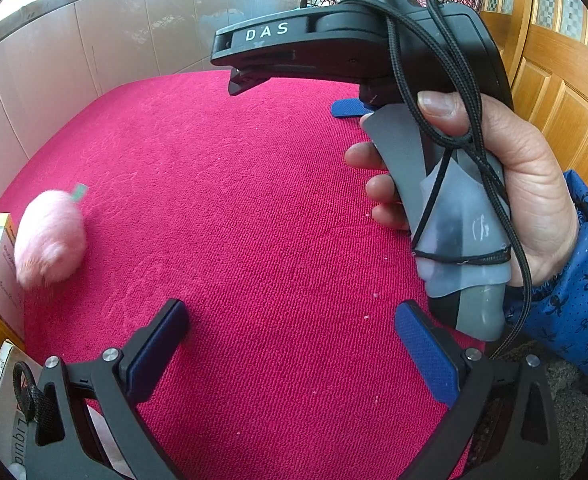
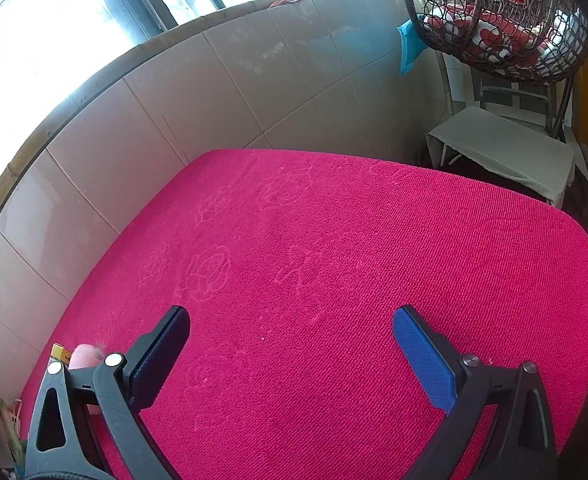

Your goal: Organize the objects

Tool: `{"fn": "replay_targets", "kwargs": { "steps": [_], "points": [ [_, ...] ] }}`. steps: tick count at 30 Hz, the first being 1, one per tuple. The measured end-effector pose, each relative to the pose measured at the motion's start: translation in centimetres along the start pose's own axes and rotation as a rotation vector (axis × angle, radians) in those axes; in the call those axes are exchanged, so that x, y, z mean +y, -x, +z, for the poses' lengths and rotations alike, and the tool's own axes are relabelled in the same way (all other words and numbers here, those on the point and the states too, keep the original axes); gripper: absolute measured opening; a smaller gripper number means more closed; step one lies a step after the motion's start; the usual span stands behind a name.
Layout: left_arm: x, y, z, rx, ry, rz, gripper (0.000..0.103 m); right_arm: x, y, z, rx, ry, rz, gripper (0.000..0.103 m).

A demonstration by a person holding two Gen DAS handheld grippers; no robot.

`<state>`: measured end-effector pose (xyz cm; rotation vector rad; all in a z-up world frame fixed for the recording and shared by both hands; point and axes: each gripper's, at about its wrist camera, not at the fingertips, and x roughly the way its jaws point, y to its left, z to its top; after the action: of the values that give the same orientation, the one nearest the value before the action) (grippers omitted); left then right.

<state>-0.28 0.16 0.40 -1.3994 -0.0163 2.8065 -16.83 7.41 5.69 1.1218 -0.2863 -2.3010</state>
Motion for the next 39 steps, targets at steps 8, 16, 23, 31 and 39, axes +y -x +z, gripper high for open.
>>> {"fn": "replay_targets", "kwargs": {
  "steps": [8, 16, 23, 31, 39],
  "points": [
    [0.06, -0.06, 0.32, 0.0, 0.0, 0.0, 0.103, -0.38, -0.21, 0.39, -0.009, 0.001, 0.003, 0.103],
    [0.11, -0.13, 0.26, 0.0, -0.001, 0.001, 0.103, -0.34, -0.26, 0.36, -0.003, -0.002, 0.002, 0.103],
    [0.12, -0.12, 0.31, 0.0, -0.001, 0.0, 0.103, -0.25, -0.21, 0.08, -0.004, -0.01, 0.01, 0.103],
    [0.18, -0.25, 0.34, 0.001, -0.001, 0.001, 0.103, -0.36, -0.26, 0.13, -0.008, -0.02, 0.022, 0.103],
    [0.15, -0.29, 0.31, 0.0, -0.001, 0.001, 0.103, -0.32, -0.06, -0.05, -0.009, -0.026, 0.03, 0.103]
  ]
}}
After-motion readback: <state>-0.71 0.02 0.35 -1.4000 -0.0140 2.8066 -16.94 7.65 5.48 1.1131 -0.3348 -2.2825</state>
